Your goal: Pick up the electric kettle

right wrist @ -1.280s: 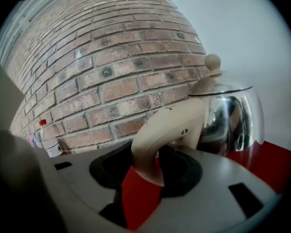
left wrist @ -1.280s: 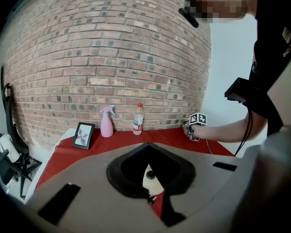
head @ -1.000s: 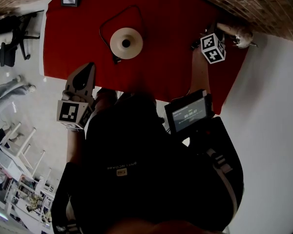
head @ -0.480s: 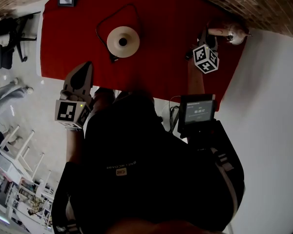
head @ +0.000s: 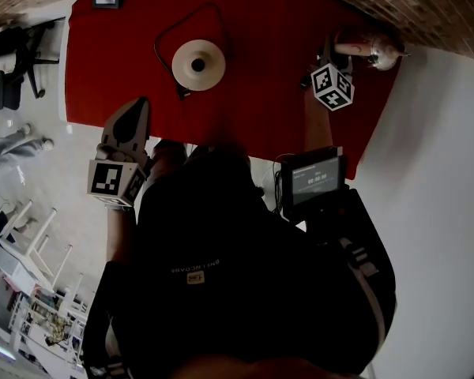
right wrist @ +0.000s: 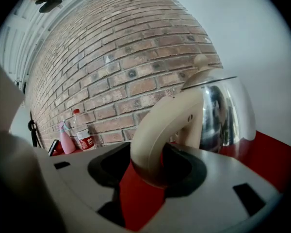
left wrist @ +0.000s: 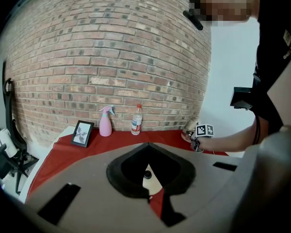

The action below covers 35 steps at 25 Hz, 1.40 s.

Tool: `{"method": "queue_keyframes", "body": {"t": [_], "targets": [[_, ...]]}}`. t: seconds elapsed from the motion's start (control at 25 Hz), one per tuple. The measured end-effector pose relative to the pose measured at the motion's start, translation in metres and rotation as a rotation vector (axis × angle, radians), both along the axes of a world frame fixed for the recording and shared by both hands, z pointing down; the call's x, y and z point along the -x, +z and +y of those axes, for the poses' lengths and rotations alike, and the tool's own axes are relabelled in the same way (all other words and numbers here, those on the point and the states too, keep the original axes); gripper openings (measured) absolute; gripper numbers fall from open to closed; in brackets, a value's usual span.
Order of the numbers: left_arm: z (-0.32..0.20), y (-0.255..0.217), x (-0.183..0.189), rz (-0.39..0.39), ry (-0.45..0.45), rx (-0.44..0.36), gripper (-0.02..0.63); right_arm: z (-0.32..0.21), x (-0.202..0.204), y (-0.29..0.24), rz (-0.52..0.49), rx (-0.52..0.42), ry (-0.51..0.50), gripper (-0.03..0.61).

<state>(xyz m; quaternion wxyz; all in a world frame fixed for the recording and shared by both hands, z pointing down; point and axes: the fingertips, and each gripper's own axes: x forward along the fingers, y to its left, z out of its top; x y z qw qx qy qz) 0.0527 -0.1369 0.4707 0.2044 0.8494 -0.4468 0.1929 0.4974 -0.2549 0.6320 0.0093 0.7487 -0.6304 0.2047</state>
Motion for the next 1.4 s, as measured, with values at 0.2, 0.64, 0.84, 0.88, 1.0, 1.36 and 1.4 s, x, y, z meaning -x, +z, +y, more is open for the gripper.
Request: {"method": "queue_keyframes", "body": {"t": [0.2, 0.64, 0.84, 0.88, 1.0, 1.36, 1.4], "targets": [[0.001, 0.001, -0.006, 0.002, -0.001, 0.004, 0.006, -0.014, -0.006, 0.003, 0.059, 0.012, -0.018, 0.195], [0.004, 0.006, -0.009, 0.003, 0.005, 0.013, 0.006, -0.017, -0.006, -0.009, 0.231, 0.011, -0.061, 0.118], [0.005, 0.007, -0.011, 0.008, 0.001, 0.005, 0.006, -0.022, -0.002, -0.02, 0.247, -0.011, -0.077, 0.122], [0.006, 0.007, -0.011, 0.009, 0.001, 0.003, 0.006, -0.022, -0.001, -0.021, 0.247, -0.011, -0.079, 0.123], [0.008, 0.006, -0.01, 0.013, 0.008, -0.004, 0.006, -0.018, 0.006, -0.024, 0.246, -0.013, -0.093, 0.123], [0.005, -0.003, 0.006, 0.045, 0.037, -0.04, 0.006, -0.012, 0.042, -0.057, 0.295, -0.055, -0.162, 0.123], [0.004, -0.004, 0.008, 0.051, 0.041, -0.046, 0.006, -0.011, 0.047, -0.064, 0.301, -0.064, -0.172, 0.123]]}}
